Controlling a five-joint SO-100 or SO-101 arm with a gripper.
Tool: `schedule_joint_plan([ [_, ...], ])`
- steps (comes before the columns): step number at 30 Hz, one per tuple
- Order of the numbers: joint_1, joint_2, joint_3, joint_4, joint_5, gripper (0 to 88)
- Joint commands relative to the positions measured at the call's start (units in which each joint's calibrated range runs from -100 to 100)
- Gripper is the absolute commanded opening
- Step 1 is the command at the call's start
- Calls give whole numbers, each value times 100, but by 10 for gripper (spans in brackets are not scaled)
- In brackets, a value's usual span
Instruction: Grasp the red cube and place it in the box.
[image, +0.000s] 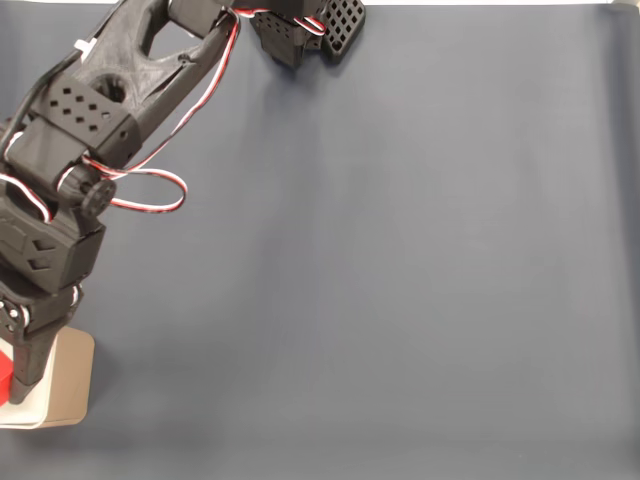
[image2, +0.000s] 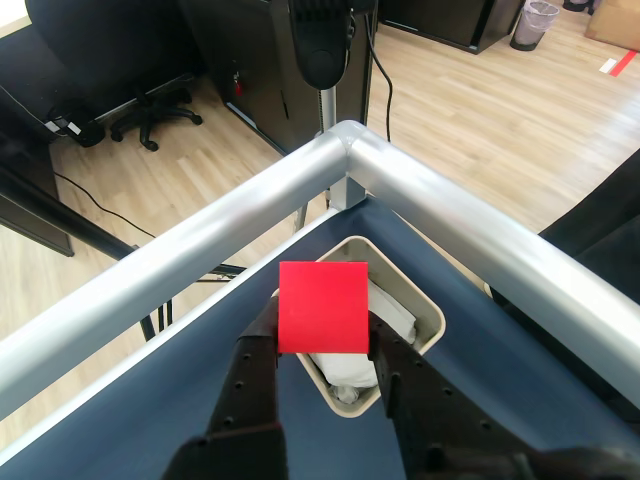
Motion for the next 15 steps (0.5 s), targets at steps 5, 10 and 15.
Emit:
schedule_joint_plan([
  [5, 153, 75, -472, 22, 98, 44],
  [10, 174, 110, -481, 22, 117, 43],
  [15, 195, 119, -481, 22, 127, 43],
])
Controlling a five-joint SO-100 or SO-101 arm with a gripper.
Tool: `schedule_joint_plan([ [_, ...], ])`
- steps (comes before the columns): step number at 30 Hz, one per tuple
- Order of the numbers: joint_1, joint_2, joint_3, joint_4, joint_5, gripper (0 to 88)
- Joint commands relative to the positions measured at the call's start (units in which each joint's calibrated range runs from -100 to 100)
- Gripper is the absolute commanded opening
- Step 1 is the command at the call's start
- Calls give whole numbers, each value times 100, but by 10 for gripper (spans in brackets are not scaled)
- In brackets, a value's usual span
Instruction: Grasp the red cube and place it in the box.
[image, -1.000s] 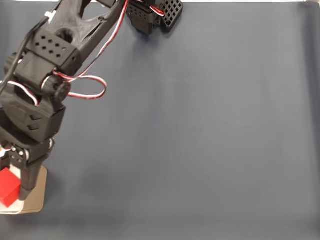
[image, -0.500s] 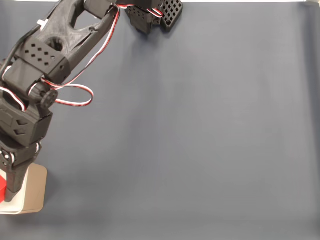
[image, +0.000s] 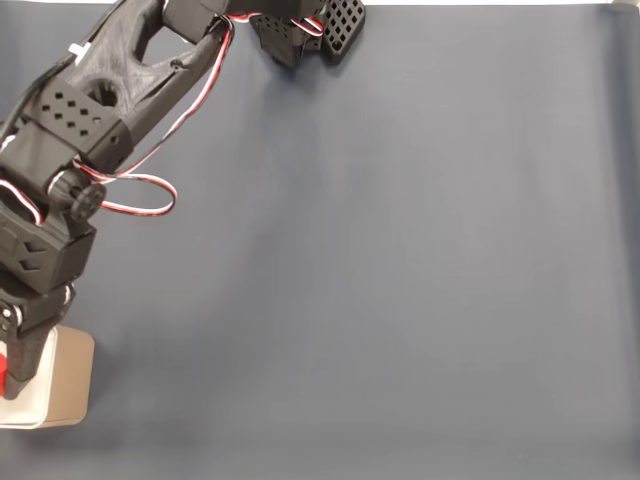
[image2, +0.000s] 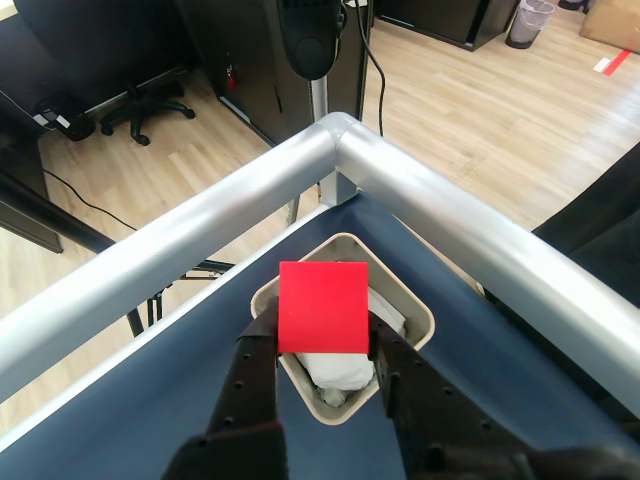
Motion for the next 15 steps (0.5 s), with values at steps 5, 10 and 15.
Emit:
schedule_joint_plan([
  [5, 127, -20, -354, 22, 83, 43],
  [10, 120, -12, -345, 22, 83, 43],
  [15, 106, -12, -336, 22, 73, 44],
])
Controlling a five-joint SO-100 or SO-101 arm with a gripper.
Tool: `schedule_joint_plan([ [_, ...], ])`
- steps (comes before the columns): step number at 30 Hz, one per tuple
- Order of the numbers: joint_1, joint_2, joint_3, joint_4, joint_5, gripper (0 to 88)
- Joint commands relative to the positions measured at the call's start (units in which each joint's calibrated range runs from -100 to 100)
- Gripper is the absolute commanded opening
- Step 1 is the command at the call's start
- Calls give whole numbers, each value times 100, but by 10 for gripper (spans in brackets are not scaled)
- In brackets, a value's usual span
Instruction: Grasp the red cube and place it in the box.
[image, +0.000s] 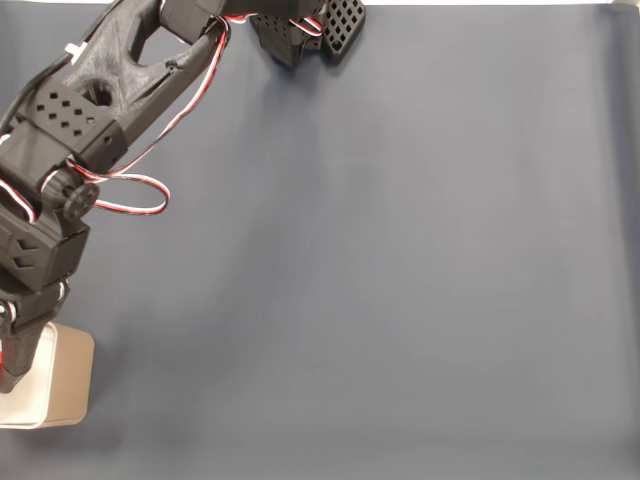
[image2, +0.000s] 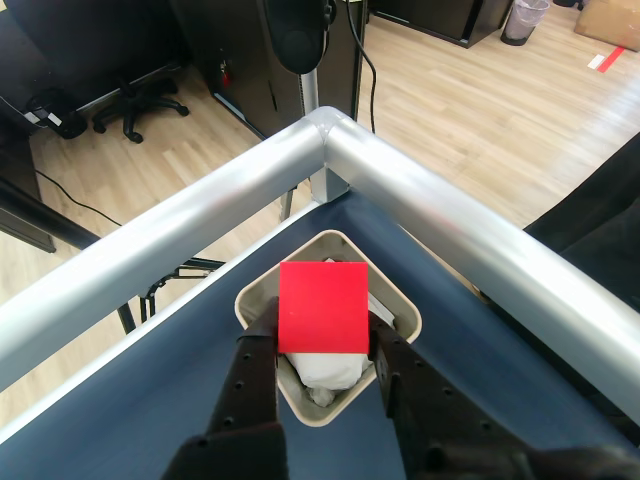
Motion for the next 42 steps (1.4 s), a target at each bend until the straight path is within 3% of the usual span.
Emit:
schedule_joint_plan([
  [1, 31, -116, -327, 22, 34, 44],
  [17, 10, -116, -327, 22, 34, 57],
  [27, -4, -159, -327, 55, 20, 287],
  [32, -4, -211, -354, 88, 20, 457],
  [42, -40, -229, -427, 39, 34, 507],
])
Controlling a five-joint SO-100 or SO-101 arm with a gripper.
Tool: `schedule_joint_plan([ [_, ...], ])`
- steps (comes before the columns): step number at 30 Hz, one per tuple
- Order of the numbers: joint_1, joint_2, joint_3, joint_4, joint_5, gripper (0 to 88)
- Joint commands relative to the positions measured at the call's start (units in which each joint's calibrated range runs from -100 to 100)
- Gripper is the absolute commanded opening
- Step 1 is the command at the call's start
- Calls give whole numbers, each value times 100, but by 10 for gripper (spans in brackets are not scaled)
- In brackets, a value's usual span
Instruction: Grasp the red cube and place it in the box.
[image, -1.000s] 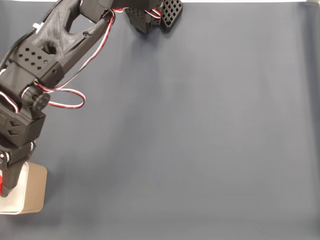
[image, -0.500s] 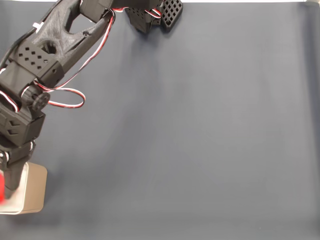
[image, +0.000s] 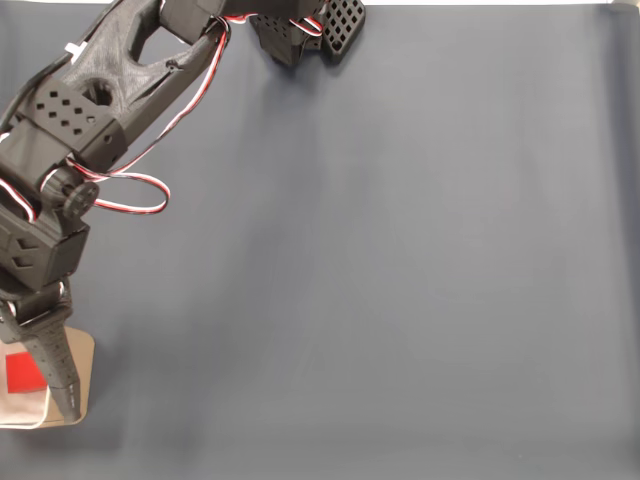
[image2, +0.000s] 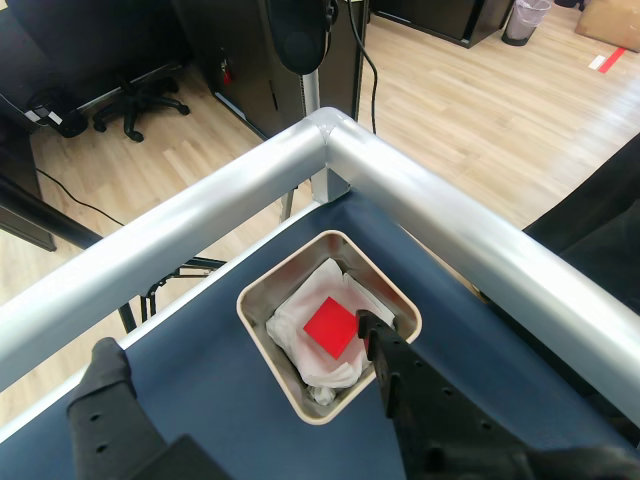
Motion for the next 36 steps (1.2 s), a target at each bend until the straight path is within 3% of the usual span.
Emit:
schedule_joint_plan([
  [1, -39, -229, -346, -33, 20, 507],
  [22, -54, -220, -364, -115, -63, 484],
  [36, -167, -636, -17, -82, -147, 83],
])
